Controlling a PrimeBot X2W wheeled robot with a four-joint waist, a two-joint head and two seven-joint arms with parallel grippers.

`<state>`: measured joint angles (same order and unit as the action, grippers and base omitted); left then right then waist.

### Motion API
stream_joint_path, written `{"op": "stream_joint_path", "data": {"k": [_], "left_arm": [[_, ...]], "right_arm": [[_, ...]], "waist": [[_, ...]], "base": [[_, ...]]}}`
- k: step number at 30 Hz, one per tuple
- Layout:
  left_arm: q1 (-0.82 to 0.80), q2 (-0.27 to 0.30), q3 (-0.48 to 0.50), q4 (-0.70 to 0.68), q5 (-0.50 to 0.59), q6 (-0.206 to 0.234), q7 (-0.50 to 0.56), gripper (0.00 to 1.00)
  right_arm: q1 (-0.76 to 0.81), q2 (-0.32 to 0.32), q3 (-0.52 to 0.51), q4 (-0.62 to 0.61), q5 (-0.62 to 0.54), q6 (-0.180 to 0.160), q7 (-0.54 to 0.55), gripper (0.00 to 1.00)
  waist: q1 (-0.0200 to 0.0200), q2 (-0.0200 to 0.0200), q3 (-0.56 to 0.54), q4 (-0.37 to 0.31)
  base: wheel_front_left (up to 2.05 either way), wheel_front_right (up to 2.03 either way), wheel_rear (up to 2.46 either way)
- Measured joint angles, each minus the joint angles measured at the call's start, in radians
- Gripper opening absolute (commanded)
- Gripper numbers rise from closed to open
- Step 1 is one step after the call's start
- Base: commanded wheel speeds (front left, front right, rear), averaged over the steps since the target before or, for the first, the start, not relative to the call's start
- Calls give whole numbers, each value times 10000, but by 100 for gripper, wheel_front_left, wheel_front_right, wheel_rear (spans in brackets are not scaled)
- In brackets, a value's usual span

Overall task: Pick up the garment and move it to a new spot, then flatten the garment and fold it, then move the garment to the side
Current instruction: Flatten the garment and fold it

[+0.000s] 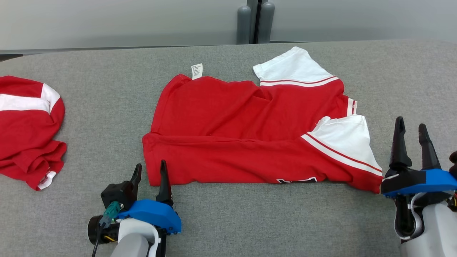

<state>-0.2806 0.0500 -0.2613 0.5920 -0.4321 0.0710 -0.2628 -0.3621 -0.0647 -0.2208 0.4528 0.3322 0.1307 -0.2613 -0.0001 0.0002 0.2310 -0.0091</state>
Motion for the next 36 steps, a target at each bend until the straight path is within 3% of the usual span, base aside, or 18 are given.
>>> {"op": "stream_joint_path", "data": {"k": [12,13,14,15,16,17,32,33,34,35,36], "left_arm": [[188,4,73,903,-468,73,-36,100],[90,6,44,1032,-520,-15,-44,93],[27,15,2,1133,-564,-75,-46,47],[-42,33,-50,1200,-579,-119,-50,34],[-102,42,-105,1231,-585,-186,-59,4],[-122,50,-161,1266,-625,-255,-63,0],[-192,10,-391,1133,-600,-454,-33,0],[-190,8,-387,1124,-591,-456,-33,0],[-189,10,-382,1112,-591,-458,-33,0],[-189,8,-380,1091,-589,-468,-31,0],[-185,8,-378,1064,-587,-470,-31,0]], "right_arm": [[1162,90,6,-389,123,0,0,100],[1217,94,77,-376,121,0,0,100],[1259,102,150,-359,117,0,0,100],[1310,102,217,-347,88,0,0,100],[1360,107,274,-339,42,0,0,100],[1428,111,345,-322,17,0,0,100],[1404,67,1538,1797,230,0,-61,100],[1337,44,1647,1987,259,-2,-92,95],[1263,4,1732,2121,322,-2,-94,42],[1204,-33,1799,2201,355,-4,-107,0],[1165,-67,1854,2274,426,-6,-119,0]], "waist": [[0,-1,44,-414],[0,-1,63,-445],[0,-2,81,-470],[0,-2,91,-485],[0,-2,99,-500],[0,-2,103,-510],[1,-2,208,-270],[1,-3,211,-254],[0,-3,216,-241],[0,-3,219,-227],[1,-3,221,-216]], "base": [[0,0,0],[0,0,0],[0,0,0],[0,0,0],[0,0,0],[0,0,0],[0,0,0],[0,0,0],[0,0,0],[0,0,0],[0,0,0]]}}
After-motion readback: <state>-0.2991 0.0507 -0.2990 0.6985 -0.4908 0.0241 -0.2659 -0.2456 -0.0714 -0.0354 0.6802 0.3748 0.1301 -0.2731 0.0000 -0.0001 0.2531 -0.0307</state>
